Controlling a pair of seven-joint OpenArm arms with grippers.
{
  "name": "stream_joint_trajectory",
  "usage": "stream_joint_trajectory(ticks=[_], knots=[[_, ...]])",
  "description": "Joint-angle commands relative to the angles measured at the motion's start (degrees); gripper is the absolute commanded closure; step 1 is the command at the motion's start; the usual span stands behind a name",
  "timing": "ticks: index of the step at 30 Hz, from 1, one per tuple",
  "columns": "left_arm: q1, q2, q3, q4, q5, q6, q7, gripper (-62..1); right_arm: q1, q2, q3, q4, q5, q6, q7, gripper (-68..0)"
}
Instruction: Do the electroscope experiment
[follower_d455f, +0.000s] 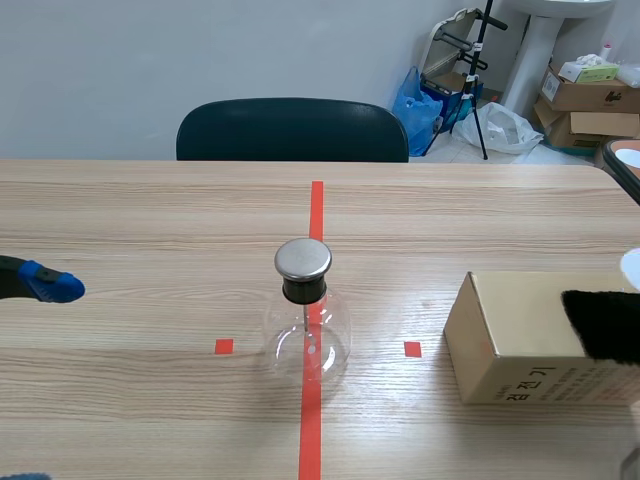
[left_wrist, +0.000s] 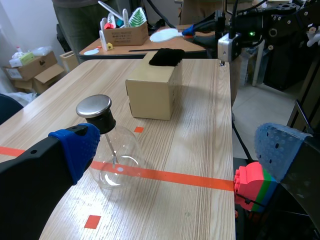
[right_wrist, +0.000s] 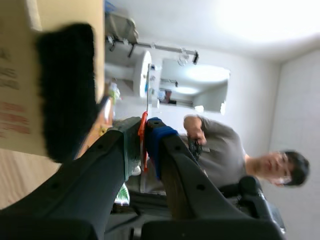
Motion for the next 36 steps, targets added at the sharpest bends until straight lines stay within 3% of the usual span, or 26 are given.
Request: stream_joint_trajectory(ticks=[1,12,19,26,27,28,31,33,36], knots=[[-0.02,0.26,-0.15,0.46,-0.46,-0.09,-0.98,-62.3,0.17,0.63,-1.27,1.79,0.39,-0.63,-1.33,-1.8],[-0.02,0.26,-0.15,0.46,-0.46,-0.09,-0.98,-62.3,-0.24,0.66,-11.04,5.92,-3.67,-0.92,-11.85,-1.8],[-0.02,0.26,-0.15,0.46,-0.46,-0.09,-0.98,-62.3,-0.11,0.81,-19.47,5.92,-7.56,-4.79,-18.67,-1.8],[-0.35,0.31,0.02,0.46,-0.46,-0.09,2.10,-62.3,0.22,0.81,-26.08,5.92,-12.79,-4.85,-26.18,-1.8],[-0.52,0.39,0.07,0.46,-0.46,-0.09,3.45,-60.3,0.42,0.81,-26.91,5.92,-13.09,-4.85,-26.95,-1.8],[-0.94,0.55,0.07,0.46,-0.46,-0.09,4.63,-52.5,0.57,0.81,-27.67,5.92,-13.97,-4.85,-28.17,-1.8],[-2.67,1.22,0.83,0.33,-0.46,-0.09,8.98,-20.5,1.36,0.94,-30.03,5.92,-15.58,-4.85,-31.54,-1.8],[-4.39,1.44,2.25,0.28,-0.44,-0.09,12.63,-3.0,2.05,1.40,-31.65,5.92,-15.58,-4.85,-33.62,-1.8],[-8.24,2.47,5.86,-0.79,-0.42,-0.09,16.04,-1.7,3.28,2.47,-34.40,5.90,-15.58,-4.85,-36.89,-1.8]])
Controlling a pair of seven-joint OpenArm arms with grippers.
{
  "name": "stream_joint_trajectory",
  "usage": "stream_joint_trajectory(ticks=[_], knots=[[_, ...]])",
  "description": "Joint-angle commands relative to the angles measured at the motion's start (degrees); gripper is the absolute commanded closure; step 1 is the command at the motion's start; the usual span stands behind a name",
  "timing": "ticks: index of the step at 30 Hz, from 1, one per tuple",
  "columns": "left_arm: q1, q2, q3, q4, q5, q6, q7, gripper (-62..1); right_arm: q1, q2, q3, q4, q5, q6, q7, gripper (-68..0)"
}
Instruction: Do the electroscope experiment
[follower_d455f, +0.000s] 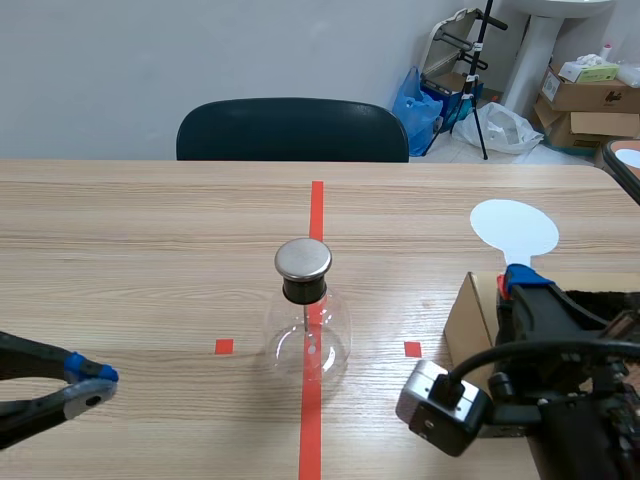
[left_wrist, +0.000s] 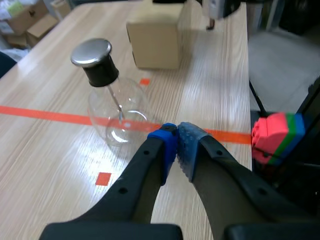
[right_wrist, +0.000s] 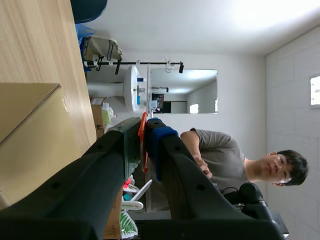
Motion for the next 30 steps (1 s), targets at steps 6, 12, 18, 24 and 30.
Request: stream_joint_trajectory(ticks=[6,12,18,24,30], knots=[[-13.86,7.63,12.02,-9.99,-0.11,-0.09,0.63,-1.6,3.17,2.10,-4.90,0.79,-0.06,-3.04,-5.49,-1.8],[-26.47,16.17,21.29,-24.94,0.68,1.81,3.28,-2.7,4.00,2.27,-8.07,0.72,-0.06,0.13,-7.21,-1.8],[-33.86,22.05,24.63,-35.85,0.61,4.96,3.02,-3.0,4.52,2.95,-10.43,0.66,-0.06,0.87,-7.32,-1.8],[-35.93,23.58,26.10,-38.86,0.46,6.23,2.45,-3.0,5.53,4.74,-11.93,-0.42,-0.06,1.36,-7.13,-1.8],[-35.89,24.06,26.10,-39.10,0.46,6.23,2.19,-3.0,6.23,6.14,-12.81,-0.66,-0.06,1.79,-5.79,-1.8]])
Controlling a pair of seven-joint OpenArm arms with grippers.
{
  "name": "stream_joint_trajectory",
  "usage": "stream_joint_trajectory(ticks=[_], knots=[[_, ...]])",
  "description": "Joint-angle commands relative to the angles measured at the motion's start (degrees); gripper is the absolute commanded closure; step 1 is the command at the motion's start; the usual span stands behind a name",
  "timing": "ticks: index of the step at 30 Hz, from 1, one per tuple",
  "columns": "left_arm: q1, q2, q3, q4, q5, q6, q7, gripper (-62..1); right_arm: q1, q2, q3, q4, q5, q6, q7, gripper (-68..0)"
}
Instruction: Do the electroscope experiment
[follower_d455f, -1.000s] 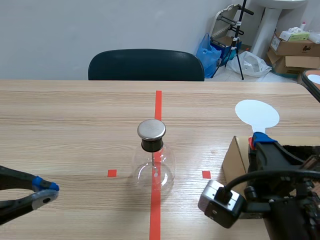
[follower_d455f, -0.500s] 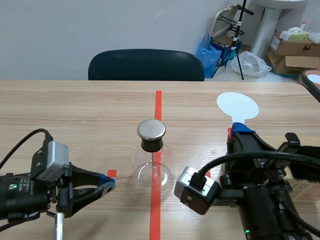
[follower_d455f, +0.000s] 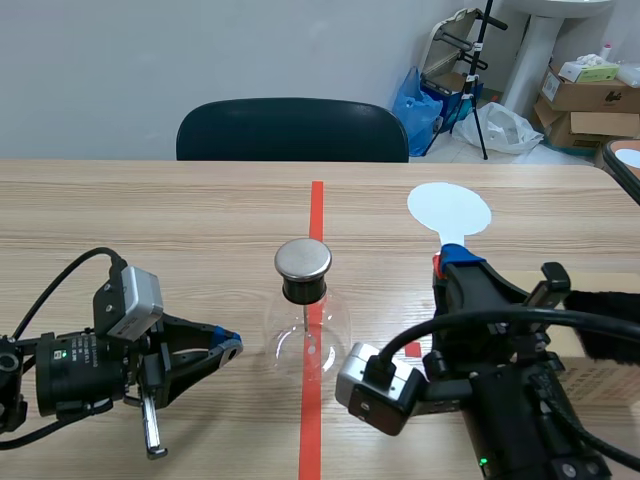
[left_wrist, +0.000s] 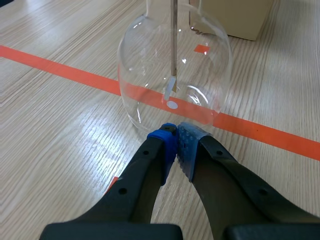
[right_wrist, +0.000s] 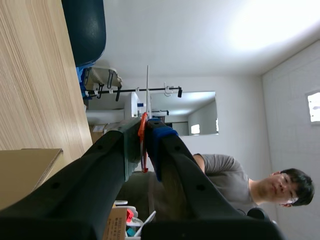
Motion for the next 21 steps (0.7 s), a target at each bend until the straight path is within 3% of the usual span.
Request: stream_joint_trajectory(ticks=[1,5,13,21], knots=[[0.13,0.33,-0.22,1.55,-0.79,-0.31,-0.85,-3.0,0.63,0.61,-0.22,0.39,-0.04,-0.22,0.37,-1.8],[0.13,0.83,-0.22,1.44,-0.76,1.03,-0.70,-3.0,0.48,1.22,-0.22,0.39,-0.04,-0.17,1.51,-1.8],[0.13,1.07,-0.22,1.25,-0.79,1.22,-0.57,-3.0,0.35,1.22,-0.22,0.39,-0.04,2.32,2.34,-1.8],[0.13,1.07,-0.22,1.25,-0.79,1.25,-0.37,-3.0,0.35,1.22,-0.22,0.39,-0.04,2.84,2.67,-1.7]])
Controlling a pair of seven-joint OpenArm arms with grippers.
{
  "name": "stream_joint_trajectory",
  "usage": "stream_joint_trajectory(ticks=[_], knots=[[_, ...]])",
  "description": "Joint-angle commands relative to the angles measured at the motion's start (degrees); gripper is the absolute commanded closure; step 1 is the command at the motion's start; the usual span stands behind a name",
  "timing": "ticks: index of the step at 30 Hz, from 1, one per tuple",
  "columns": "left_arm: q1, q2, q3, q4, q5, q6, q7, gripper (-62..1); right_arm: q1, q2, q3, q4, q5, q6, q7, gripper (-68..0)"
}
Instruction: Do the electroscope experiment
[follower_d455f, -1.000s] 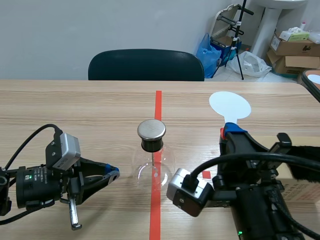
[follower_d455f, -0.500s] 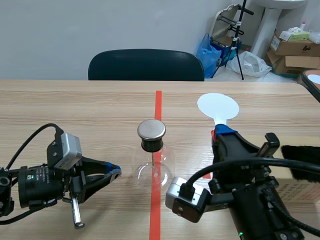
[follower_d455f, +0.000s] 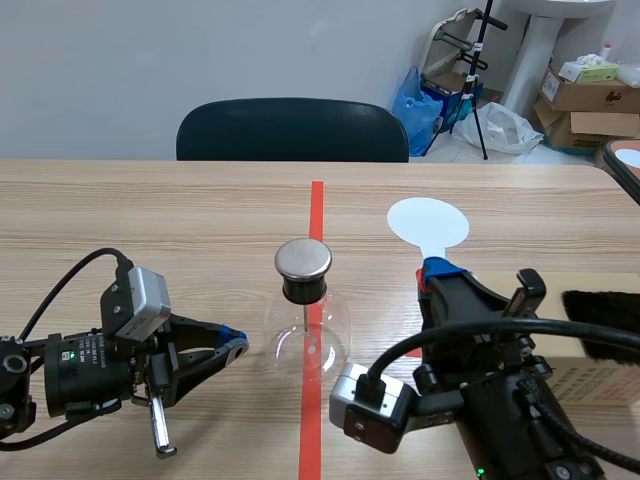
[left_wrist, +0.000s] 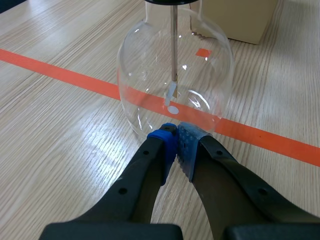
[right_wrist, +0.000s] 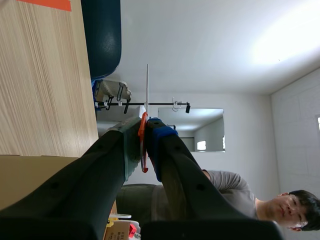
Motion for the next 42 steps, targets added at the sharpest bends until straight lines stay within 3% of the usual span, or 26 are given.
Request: stream_joint_trajectory(ticks=[1,10,42], knots=[[0.00,0.15,-0.20,1.18,-0.79,-0.09,-0.76,-3.0,0.39,0.31,-0.15,0.39,-0.04,0.02,0.04,-1.8],[0.00,0.15,-0.20,1.18,-0.79,1.40,-0.74,-3.0,0.42,0.31,-0.15,0.39,-0.04,0.46,0.24,-1.7],[0.00,0.15,-0.20,1.18,-0.79,1.38,-0.57,-3.0,0.57,0.28,-0.13,0.39,-0.04,0.46,0.22,-1.7]])
